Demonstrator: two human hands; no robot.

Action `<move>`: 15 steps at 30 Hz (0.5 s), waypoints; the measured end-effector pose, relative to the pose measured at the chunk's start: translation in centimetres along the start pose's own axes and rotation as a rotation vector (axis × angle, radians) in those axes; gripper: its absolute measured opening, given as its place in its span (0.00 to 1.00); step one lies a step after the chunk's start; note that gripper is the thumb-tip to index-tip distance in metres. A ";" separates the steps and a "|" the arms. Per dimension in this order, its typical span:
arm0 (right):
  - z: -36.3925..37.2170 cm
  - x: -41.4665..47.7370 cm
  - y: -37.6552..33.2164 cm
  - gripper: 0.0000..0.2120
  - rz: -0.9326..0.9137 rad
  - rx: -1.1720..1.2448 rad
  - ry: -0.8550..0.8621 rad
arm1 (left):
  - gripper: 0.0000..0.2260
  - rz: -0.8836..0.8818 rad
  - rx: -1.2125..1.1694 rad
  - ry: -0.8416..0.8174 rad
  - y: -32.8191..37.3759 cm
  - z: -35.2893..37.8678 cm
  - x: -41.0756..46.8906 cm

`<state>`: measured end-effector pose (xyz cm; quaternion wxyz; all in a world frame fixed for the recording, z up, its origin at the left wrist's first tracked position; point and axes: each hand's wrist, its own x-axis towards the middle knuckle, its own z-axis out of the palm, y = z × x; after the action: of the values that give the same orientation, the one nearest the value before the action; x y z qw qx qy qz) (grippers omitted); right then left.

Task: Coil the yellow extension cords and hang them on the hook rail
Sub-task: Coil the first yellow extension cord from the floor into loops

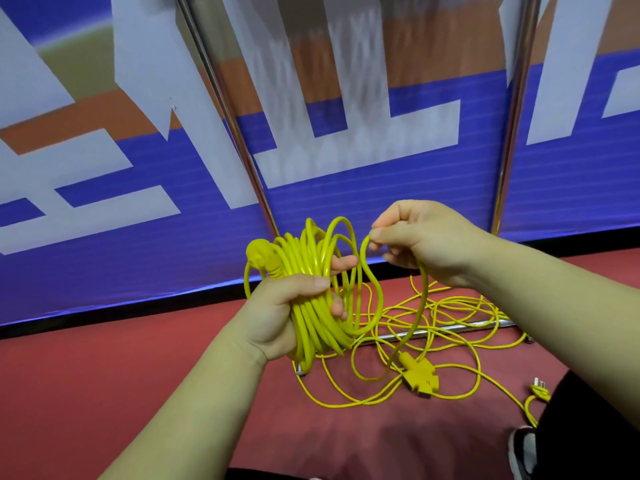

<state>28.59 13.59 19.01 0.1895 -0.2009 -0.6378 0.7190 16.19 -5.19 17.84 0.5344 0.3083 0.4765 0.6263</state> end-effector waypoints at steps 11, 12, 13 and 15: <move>-0.1 0.1 -0.5 0.07 -0.141 0.046 -0.020 | 0.16 0.014 -0.042 -0.133 -0.8 1.0 1.3; -0.2 0.1 -0.6 0.07 -0.154 0.036 -0.030 | 0.16 0.018 -0.023 -0.142 -0.7 0.9 1.4; -0.2 0.0 -0.7 0.08 -0.163 0.035 -0.043 | 0.17 0.021 -0.010 -0.140 -0.6 0.9 1.4; -0.4 0.1 -0.8 0.10 -0.156 0.071 -0.085 | 0.17 0.046 -0.032 -0.135 -0.2 0.9 1.4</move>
<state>28.75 14.05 19.76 0.2248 -0.1132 -0.6330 0.7321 16.75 -3.59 17.86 0.5556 0.3524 0.4221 0.6237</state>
